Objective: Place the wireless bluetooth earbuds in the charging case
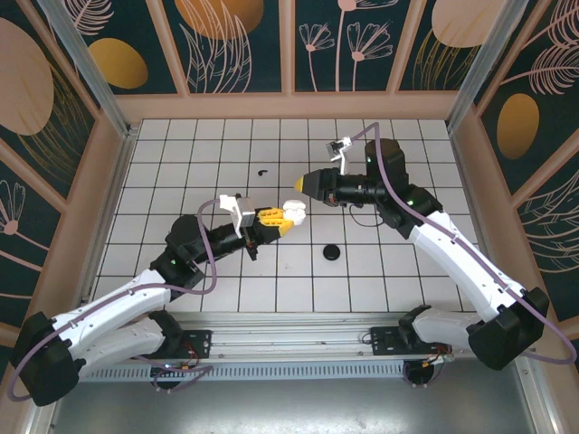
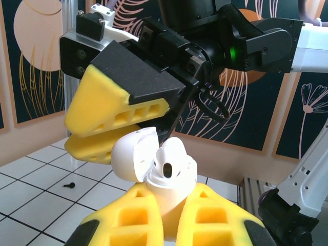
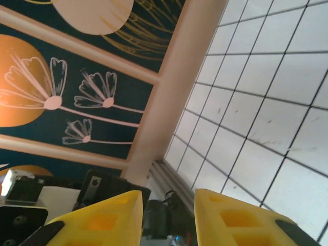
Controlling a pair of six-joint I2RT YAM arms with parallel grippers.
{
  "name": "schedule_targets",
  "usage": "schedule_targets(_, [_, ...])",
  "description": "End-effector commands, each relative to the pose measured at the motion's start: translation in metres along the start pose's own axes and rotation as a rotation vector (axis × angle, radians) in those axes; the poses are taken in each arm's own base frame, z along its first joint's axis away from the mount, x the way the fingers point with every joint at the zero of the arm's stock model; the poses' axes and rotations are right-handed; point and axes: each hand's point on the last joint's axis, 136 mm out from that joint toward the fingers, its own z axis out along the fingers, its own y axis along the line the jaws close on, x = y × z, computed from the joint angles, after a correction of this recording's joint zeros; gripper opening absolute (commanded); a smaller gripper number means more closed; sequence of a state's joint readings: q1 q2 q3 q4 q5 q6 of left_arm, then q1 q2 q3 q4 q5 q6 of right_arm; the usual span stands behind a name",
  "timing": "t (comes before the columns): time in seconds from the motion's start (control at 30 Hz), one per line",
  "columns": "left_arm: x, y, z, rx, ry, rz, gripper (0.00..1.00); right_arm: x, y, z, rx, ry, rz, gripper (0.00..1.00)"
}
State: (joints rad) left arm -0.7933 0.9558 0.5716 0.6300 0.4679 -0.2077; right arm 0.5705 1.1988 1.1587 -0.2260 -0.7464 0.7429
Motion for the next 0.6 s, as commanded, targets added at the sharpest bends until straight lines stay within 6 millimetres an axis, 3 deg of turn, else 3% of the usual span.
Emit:
schedule_targets(0.0, [-0.017,-0.005,0.006,0.025,-0.024,-0.003,0.0,0.011,0.01,0.003,-0.054,0.051,0.007,0.32])
schedule_targets(0.27, [-0.015,0.003,0.011,-0.006,-0.015,-0.032,0.0,0.037,0.022,0.016,-0.076,0.137,-0.008,0.31])
schedule_targets(0.57, [-0.014,0.023,0.006,-0.122,-0.033,-0.107,0.0,0.04,0.034,0.005,-0.058,0.125,-0.058,0.3])
